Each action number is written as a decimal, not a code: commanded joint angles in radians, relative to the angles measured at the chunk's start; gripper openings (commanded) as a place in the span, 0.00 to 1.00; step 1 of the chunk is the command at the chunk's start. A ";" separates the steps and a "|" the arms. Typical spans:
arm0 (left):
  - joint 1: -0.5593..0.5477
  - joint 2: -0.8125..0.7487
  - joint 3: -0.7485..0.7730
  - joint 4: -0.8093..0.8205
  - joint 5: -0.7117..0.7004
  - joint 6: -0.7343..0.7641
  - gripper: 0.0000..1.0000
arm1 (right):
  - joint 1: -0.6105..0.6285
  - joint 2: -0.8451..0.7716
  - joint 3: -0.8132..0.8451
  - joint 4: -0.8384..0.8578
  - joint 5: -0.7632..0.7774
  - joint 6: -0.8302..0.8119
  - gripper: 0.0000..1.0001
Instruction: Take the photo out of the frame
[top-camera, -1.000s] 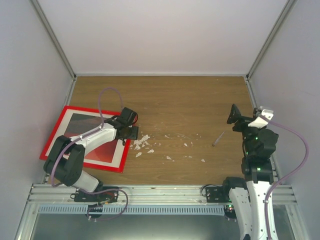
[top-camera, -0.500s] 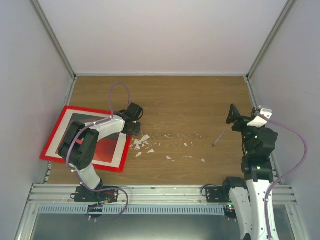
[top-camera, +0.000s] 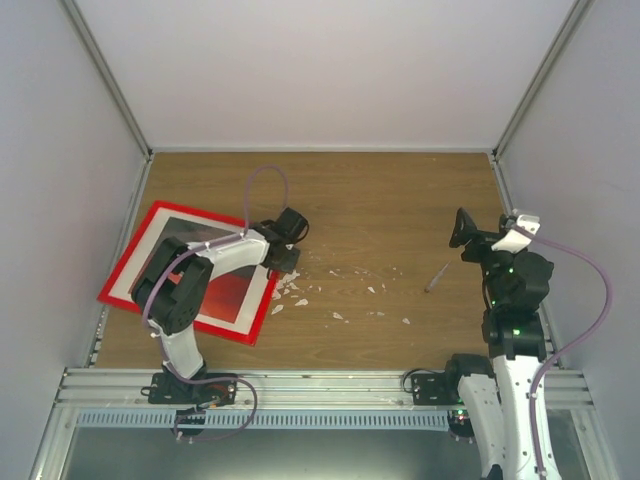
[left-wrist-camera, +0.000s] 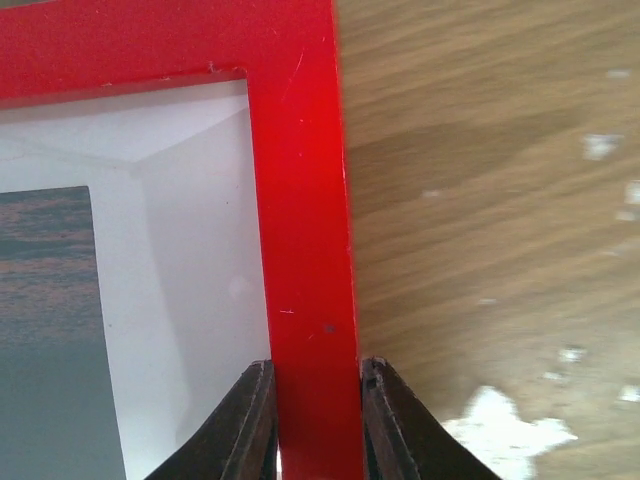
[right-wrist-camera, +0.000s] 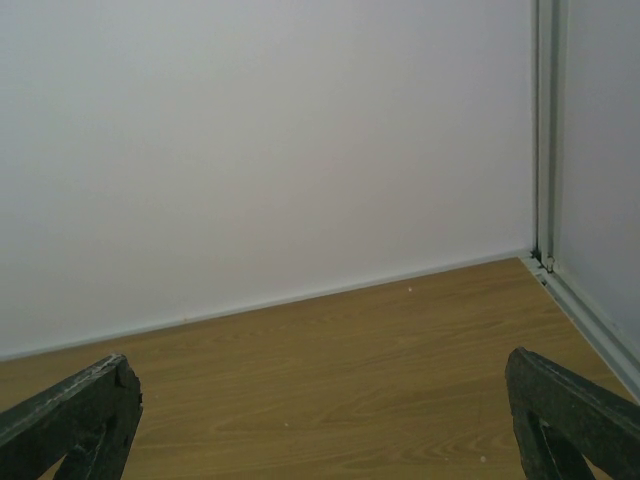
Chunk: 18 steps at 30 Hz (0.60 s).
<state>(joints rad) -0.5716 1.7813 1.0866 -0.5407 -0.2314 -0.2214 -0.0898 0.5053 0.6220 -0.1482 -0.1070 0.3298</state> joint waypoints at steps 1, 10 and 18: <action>-0.101 0.031 0.069 0.057 0.016 0.088 0.12 | -0.004 0.003 -0.006 0.028 -0.020 0.002 1.00; -0.292 0.124 0.196 0.100 0.023 0.215 0.10 | 0.000 0.022 0.004 0.012 -0.032 -0.002 1.00; -0.397 0.136 0.230 0.144 0.021 0.295 0.10 | 0.002 0.037 0.017 -0.004 -0.032 -0.012 1.00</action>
<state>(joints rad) -0.9356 1.9369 1.2808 -0.4957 -0.1970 -0.0044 -0.0891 0.5381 0.6224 -0.1501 -0.1329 0.3283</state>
